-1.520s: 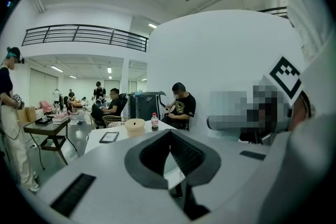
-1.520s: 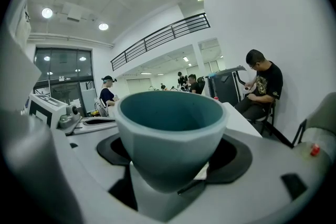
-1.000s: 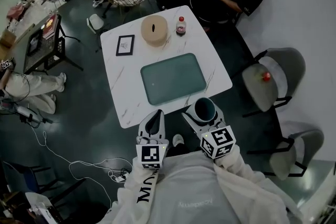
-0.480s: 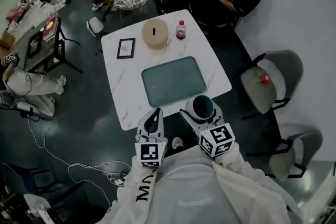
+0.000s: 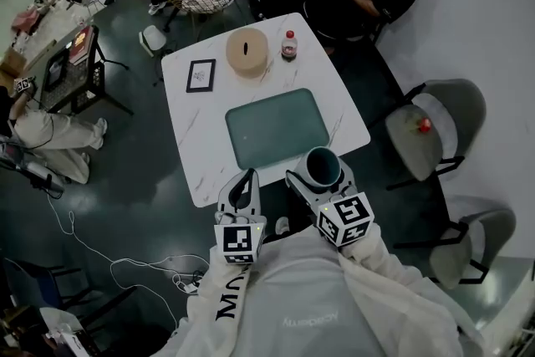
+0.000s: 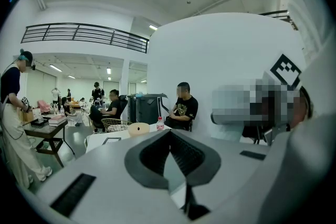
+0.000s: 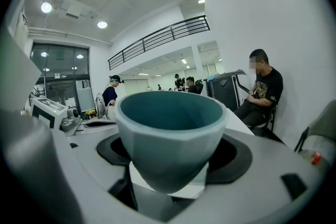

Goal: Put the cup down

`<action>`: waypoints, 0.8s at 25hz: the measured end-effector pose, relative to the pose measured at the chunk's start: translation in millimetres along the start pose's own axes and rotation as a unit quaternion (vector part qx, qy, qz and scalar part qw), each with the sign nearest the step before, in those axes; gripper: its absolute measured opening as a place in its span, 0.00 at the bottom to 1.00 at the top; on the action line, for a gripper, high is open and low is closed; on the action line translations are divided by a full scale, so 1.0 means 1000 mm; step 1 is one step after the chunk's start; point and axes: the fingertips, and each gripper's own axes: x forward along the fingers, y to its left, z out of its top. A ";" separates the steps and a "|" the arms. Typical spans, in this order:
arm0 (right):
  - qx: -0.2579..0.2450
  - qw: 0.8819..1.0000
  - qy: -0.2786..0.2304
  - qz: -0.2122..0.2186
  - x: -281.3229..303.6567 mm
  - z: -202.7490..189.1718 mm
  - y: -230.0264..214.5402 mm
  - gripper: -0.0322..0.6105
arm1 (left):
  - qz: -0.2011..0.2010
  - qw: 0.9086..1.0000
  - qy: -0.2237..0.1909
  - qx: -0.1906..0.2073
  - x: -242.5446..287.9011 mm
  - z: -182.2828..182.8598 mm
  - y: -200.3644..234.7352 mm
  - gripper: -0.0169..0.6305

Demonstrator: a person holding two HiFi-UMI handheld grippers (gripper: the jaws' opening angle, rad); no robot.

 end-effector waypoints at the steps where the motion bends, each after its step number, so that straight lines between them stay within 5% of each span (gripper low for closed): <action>1: 0.001 1.000 0.000 0.001 0.001 0.000 -0.001 0.66 | 0.001 1.000 0.000 0.001 0.001 0.000 0.000 0.04; 20: -0.005 0.999 0.014 0.044 0.054 0.008 0.006 0.66 | 0.038 0.999 0.013 -0.005 0.016 -0.002 0.038 0.04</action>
